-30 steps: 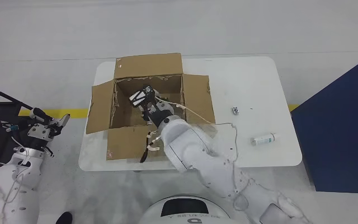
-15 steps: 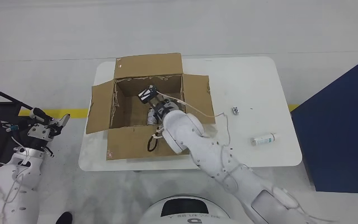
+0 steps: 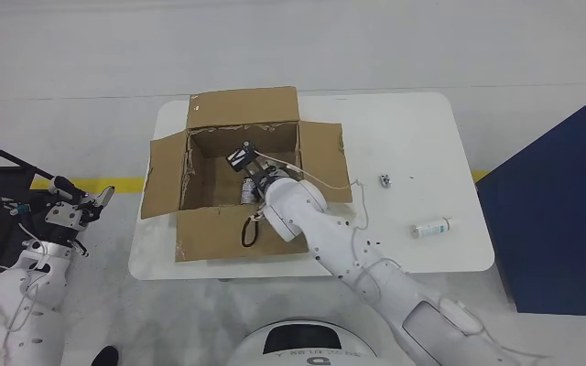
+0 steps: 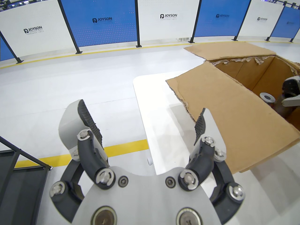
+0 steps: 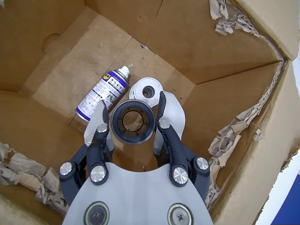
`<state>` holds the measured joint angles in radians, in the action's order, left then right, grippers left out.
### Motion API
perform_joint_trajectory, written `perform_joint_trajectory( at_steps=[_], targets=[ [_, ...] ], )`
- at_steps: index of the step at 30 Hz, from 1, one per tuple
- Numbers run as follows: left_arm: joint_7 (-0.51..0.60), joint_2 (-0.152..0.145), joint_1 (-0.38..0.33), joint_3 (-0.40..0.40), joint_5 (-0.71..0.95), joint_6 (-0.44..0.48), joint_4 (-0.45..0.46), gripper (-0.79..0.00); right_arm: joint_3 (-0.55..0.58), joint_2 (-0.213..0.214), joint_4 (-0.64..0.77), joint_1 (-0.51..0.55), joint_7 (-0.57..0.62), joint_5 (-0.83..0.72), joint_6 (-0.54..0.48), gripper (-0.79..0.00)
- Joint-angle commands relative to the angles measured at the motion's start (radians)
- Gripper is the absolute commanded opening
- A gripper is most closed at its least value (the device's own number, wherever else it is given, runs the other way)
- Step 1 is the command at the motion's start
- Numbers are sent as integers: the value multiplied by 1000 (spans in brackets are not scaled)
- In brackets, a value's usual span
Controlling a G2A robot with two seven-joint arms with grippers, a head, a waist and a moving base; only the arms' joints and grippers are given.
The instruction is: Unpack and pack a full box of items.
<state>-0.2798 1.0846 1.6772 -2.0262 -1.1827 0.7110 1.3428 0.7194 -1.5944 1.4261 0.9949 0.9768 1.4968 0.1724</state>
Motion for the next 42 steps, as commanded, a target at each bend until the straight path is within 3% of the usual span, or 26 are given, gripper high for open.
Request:
perform_joint_trajectory(
  at_steps=[1,5,9,13,18,24,28,37,42],
  targets=[
    [0,0,0,0,0,0,0,0,7,2,21,12,-7,7,-6,0],
    [0,0,0,0,0,0,0,0,44,18,132,75,-24,38,-34,0],
    [0,0,0,0,0,0,0,0,153,59,381,223,-52,74,-98,0],
    [0,0,0,0,0,0,0,0,357,108,649,437,-96,46,-213,0],
    [0,0,0,0,0,0,0,0,643,144,798,640,-175,-93,-322,0],
    [0,0,0,0,0,0,0,0,928,170,789,772,-212,-278,-446,0],
    [0,0,0,0,0,0,0,0,1057,182,741,814,-198,-332,-481,0],
    [0,0,0,0,0,0,0,0,1189,199,589,845,-167,-449,-467,0],
    [0,0,0,0,0,0,0,0,1247,206,498,831,-118,-599,-435,-28]
  ],
)
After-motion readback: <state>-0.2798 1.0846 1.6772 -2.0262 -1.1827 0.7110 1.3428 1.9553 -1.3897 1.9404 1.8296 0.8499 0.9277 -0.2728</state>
